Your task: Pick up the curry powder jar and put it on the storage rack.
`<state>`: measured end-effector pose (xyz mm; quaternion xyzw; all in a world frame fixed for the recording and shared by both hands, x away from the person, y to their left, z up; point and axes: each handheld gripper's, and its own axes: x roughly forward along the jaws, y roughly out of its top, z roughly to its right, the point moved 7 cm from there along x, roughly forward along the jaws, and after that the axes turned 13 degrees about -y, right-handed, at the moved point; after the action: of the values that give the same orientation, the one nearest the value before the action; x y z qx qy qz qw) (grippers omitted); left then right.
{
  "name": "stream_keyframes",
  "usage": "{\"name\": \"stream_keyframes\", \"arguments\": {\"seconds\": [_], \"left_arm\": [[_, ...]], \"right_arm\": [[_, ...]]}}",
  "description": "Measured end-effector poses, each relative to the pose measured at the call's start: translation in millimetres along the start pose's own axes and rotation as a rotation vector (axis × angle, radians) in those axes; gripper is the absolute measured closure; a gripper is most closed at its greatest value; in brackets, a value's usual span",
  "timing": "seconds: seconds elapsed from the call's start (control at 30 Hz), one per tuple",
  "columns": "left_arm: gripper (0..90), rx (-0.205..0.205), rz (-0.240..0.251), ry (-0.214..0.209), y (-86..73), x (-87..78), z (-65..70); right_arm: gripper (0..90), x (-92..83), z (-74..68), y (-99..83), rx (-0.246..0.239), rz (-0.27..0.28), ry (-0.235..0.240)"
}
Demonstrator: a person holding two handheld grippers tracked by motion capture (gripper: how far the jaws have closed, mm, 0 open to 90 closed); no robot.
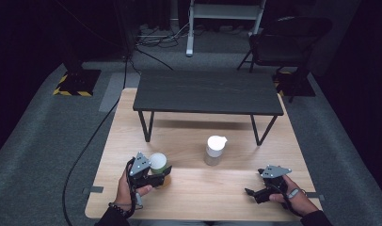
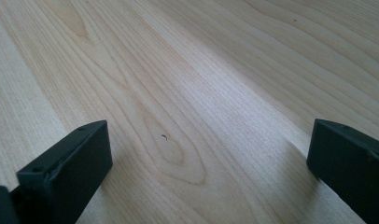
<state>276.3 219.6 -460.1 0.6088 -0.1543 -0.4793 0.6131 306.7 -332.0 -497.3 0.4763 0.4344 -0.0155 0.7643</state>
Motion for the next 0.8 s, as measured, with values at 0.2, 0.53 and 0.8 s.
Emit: {"name": "stream_keyframes", "arguments": {"seconds": [0.2, 0.53, 0.8], "left_arm": [[34.1, 0.023, -0.018, 0.012, 5.1, 1.2, 3.6], [34.1, 0.027, -0.016, 0.023, 17.4, 1.6, 9.3], [34.1, 0.047, 0.010, 0.025, 34.2, 2.7, 12.7]], "right_arm": [[0.0, 0.0, 0.0, 0.0, 0.000, 0.000, 0.000], [0.0, 0.0, 0.0, 0.0, 0.000, 0.000, 0.000], [0.0, 0.0, 0.0, 0.0, 0.000, 0.000, 0.000]]}}
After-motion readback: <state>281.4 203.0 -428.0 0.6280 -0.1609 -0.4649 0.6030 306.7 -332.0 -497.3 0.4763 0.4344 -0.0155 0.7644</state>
